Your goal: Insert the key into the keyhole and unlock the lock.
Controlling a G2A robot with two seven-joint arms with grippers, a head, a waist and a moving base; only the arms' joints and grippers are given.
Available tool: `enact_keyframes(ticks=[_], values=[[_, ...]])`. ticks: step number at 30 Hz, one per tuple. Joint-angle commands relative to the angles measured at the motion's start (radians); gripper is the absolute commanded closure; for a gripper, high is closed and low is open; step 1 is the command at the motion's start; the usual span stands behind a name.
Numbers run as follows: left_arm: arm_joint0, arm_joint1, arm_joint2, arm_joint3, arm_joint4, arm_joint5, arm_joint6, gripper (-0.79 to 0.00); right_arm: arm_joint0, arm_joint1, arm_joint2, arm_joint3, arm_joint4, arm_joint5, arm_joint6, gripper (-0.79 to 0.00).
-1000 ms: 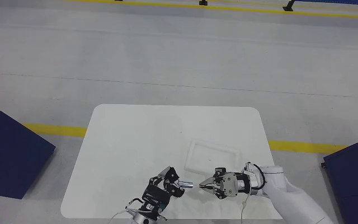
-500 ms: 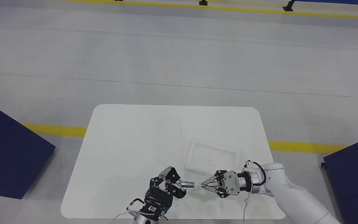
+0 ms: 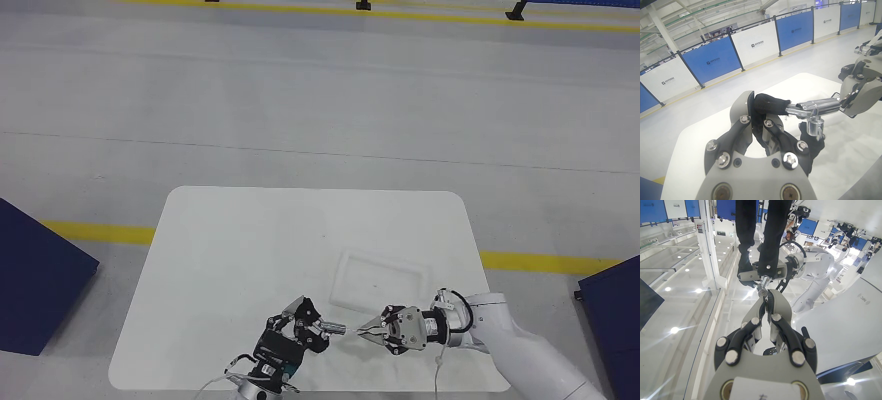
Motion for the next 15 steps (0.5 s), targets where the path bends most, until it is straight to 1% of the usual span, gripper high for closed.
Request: enact_keyframes(ticks=[1, 4, 10, 15], values=[[0.001, 0.0, -0.001, 0.0, 0.001, 0.0, 0.0, 0.0, -0.003, -0.001, 0.005, -0.001, 0.019, 0.02, -0.022, 0.0], [0.001, -0.001, -0.002, 0.0, 0.007, 0.002, 0.0, 0.0, -0.007, -0.002, 0.012, -0.002, 0.053, 0.054, -0.049, 0.0], [0.002, -0.003, -0.002, 0.001, 0.021, 0.006, -0.002, 0.0, -0.011, 0.001, -0.008, -0.005, 0.124, 0.054, -0.088, 0.0], [0.001, -0.004, -0.003, 0.004, 0.034, 0.014, -0.005, 0.0, 0.009, 0.011, -0.005, -0.016, 0.15, 0.054, -0.12, 0.0]])
